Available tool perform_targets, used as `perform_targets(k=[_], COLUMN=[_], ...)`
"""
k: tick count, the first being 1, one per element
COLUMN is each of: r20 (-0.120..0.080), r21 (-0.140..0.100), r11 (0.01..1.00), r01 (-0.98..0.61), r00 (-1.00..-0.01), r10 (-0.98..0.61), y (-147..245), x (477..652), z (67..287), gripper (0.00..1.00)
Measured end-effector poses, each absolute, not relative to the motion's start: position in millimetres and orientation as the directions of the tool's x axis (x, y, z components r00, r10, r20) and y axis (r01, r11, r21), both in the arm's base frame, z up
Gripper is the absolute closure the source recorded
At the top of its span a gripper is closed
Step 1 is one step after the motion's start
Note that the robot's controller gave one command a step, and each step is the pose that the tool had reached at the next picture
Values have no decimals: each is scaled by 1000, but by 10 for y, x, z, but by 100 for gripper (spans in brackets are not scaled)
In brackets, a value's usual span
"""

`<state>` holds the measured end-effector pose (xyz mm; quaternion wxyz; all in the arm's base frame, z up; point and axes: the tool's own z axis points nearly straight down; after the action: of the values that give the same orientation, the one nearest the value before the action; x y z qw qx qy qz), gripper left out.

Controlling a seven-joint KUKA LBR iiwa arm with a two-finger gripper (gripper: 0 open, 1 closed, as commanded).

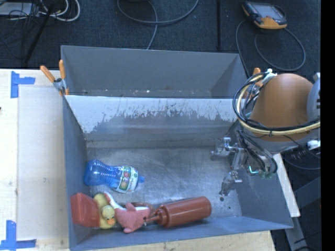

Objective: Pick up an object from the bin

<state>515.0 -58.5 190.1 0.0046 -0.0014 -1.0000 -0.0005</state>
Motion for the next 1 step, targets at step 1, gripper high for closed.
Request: perform_targets(k=[1], r20=[2], r21=[0], r11=[1000], r01=[0], r00=[-1000], r10=[0], y=[-583], x=[5167], z=[1935], gripper=[0])
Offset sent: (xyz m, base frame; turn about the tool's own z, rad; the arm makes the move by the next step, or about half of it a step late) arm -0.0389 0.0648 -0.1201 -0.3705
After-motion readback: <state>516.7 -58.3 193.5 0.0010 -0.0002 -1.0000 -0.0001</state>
